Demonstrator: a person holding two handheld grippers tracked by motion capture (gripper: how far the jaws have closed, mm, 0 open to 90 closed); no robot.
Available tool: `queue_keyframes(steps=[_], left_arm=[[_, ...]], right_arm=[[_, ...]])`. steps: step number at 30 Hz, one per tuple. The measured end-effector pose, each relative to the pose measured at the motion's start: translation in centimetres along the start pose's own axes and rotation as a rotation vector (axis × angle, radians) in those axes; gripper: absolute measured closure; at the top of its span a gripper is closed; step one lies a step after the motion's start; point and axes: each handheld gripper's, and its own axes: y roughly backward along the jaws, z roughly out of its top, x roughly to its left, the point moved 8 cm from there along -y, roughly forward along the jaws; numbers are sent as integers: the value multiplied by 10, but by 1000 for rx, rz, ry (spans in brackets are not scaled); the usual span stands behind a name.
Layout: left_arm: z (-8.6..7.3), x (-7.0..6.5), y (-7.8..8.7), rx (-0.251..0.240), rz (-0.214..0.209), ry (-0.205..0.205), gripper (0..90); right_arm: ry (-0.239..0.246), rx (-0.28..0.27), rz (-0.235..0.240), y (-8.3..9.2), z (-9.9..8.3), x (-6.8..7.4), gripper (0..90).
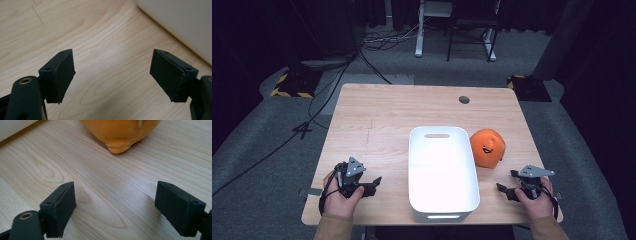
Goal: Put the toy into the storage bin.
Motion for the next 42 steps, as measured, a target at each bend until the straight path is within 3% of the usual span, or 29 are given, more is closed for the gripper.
queue_keyframes(steps=[5,13,15,32,35,36,37,40,42], left_arm=[[-12,6,-9,54,13,-9,195],[-31,10,-28,126,-14,-45,163],[-32,8,-36,59,-49,-34,101],[-29,17,-40,71,-67,-67,11],[-29,18,-40,75,-72,-77,9],[-29,18,-40,74,-72,-78,9],[-29,18,-40,74,-72,-78,9],[-29,18,-40,75,-71,-78,9],[-29,18,-40,75,-71,-78,9]], right_arm=[[-2,1,1,0,0,0,173],[-1,0,1,0,0,0,173],[-1,0,1,0,0,0,173],[-9,2,-4,1,0,0,175],[-15,-12,-13,1,1,1,250],[-9,-10,-6,2,2,1,329],[-2,-3,-9,3,3,2,353],[18,-8,-37,5,7,0,355],[4,-24,-8,13,16,3,387]])
